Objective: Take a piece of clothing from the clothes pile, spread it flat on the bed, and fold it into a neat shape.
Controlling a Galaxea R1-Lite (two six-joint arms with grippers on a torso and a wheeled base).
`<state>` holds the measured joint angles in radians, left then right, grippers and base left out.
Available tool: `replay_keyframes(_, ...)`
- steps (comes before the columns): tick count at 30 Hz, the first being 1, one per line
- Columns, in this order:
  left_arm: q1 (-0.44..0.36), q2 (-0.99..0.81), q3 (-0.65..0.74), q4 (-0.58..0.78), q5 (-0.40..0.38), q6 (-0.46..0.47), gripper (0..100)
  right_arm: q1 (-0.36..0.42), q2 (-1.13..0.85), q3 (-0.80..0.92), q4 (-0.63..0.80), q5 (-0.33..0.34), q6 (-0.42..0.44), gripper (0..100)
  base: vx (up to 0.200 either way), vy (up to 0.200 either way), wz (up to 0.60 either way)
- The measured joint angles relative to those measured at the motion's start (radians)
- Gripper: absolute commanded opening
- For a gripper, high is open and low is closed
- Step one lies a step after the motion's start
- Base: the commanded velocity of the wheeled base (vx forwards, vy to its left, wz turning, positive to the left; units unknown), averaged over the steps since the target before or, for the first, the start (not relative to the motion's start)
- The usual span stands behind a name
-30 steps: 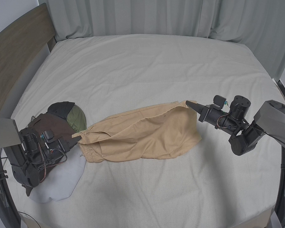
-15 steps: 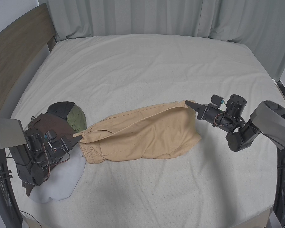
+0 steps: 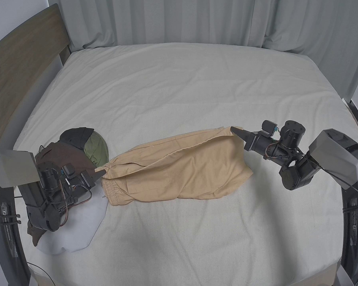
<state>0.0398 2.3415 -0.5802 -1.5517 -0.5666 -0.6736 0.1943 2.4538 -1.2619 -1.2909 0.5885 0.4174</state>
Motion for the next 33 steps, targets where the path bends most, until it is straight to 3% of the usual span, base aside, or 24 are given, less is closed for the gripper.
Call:
replay_keyframes(6,0.0,0.006,-0.007,0.0,0.001,-0.001,0,0.001,0.009,-0.013,0.013,-0.001,0.0,0,0.0,0.0,0.0)
replay_keyframes(7,0.0,0.007,-0.006,0.0,0.001,-0.002,0,0.001,0.01,-0.014,0.013,-0.001,0.0,100,0.0,0.0,0.0)
replay_keyframes(8,0.0,0.007,-0.006,0.0,0.001,-0.002,100,0.001,0.01,-0.015,0.014,-0.001,0.0,100,0.0,0.0,0.0)
replay_keyframes(16,0.007,-0.005,-0.015,0.0,0.001,-0.043,100,0.006,0.009,0.004,0.015,-0.001,-0.002,100,0.0,0.0,0.0)
replay_keyframes(29,0.009,-0.116,-0.005,0.0,0.0,-0.106,100,0.049,-0.064,0.191,0.006,-0.003,-0.052,100,0.0,0.0,0.0)
replay_keyframes(33,0.004,-0.155,0.003,0.001,-0.002,-0.108,100,0.075,-0.082,0.249,-0.02,-0.035,-0.055,100,0.0,0.0,0.0)
